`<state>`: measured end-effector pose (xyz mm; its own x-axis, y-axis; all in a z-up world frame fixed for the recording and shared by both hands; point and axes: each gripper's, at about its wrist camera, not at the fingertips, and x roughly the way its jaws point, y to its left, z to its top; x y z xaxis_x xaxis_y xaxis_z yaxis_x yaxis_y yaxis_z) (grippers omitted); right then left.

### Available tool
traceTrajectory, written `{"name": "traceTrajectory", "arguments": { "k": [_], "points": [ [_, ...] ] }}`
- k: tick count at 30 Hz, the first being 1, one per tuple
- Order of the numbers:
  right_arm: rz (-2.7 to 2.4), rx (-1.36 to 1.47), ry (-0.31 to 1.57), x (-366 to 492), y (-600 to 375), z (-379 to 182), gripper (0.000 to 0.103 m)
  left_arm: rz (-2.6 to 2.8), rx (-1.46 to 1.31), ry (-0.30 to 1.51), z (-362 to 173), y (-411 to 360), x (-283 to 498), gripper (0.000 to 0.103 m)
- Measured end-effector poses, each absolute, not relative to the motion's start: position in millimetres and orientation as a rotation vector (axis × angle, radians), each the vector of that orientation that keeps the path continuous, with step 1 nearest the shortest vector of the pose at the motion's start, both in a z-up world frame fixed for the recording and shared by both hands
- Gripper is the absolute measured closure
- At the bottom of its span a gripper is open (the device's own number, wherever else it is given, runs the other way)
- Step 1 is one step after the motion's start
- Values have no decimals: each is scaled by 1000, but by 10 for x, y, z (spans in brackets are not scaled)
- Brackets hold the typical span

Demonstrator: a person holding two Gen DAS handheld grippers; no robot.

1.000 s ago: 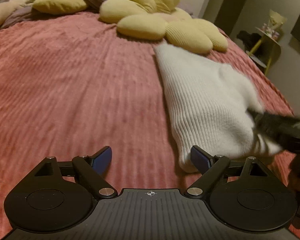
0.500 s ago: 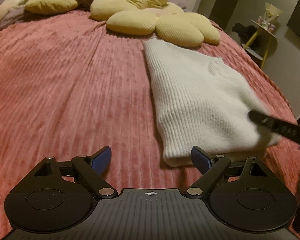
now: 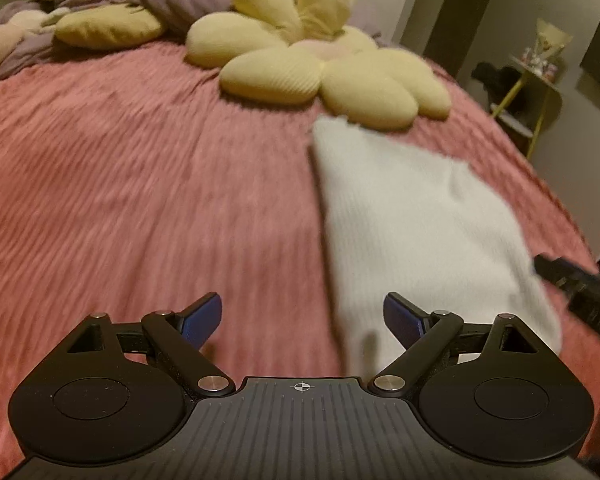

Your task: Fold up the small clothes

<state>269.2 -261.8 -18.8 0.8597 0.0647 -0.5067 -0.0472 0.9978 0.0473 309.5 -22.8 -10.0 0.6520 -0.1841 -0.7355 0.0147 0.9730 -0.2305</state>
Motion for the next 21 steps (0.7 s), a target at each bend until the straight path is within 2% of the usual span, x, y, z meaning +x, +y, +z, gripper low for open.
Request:
{"name": "traceTrajectory", "arguments": {
  "k": [2,4,5,9,14,21],
  "points": [
    [114,40,540,2781,-2513,-177,69,-125,-233,869,-137,-313,3239,7],
    [182,57,563,2898,-2394,-216,85,-119,-223,909,-224,-406,3362,7],
    [207,49,577,2941,-2331,-256,87,-118,-207,924,-270,-444,3395,7],
    [227,-15,626,2987,-2220,-508,88,-122,-154,939,-440,-525,3409,5],
    [245,-134,562,2913,-2215,-704,88,-115,-190,932,-512,-478,3380,3],
    [244,-77,593,2937,-2242,-590,87,-113,-202,930,-464,-452,3364,3]
  ]
}}
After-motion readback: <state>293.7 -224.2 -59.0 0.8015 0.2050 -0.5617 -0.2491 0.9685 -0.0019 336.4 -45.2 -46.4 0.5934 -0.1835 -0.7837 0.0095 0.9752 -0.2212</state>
